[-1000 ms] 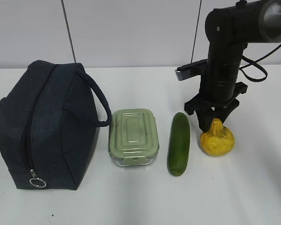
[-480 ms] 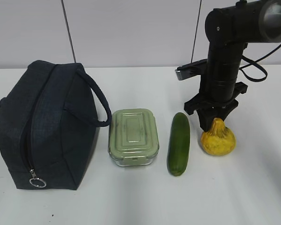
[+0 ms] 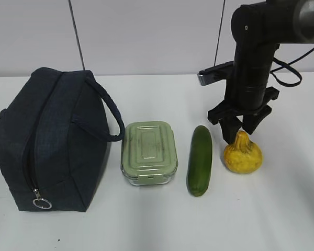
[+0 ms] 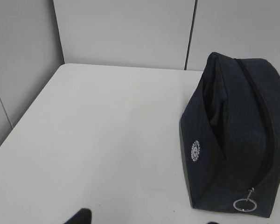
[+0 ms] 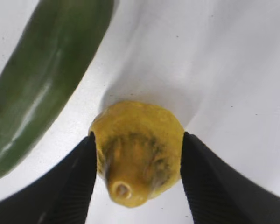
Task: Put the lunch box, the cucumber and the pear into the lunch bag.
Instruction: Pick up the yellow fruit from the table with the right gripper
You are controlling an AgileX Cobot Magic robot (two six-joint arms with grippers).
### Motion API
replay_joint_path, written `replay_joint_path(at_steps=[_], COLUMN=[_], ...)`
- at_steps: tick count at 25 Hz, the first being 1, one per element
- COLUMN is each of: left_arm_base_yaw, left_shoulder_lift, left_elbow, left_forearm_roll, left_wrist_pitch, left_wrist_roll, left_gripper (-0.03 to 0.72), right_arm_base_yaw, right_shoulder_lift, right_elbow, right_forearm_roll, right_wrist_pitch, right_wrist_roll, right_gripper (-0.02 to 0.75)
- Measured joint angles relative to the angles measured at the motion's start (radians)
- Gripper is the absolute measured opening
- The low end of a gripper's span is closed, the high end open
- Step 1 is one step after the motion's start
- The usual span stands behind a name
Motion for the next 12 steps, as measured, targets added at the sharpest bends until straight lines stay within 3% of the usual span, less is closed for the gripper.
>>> replay_joint_path(at_steps=[12], left_arm_base_yaw=[0.000], left_shoulder_lift=[0.000], left_elbow=[0.000], left_forearm_roll=[0.000], left_wrist_pitch=[0.000], left_wrist_roll=[0.000], left_gripper=[0.435], right_arm_base_yaw=[0.000], right_shoulder_lift=[-0.018], right_elbow=[0.031], right_forearm_roll=[0.033], right_wrist_pitch=[0.002], right_wrist_roll=[0.016], right_gripper=[0.435])
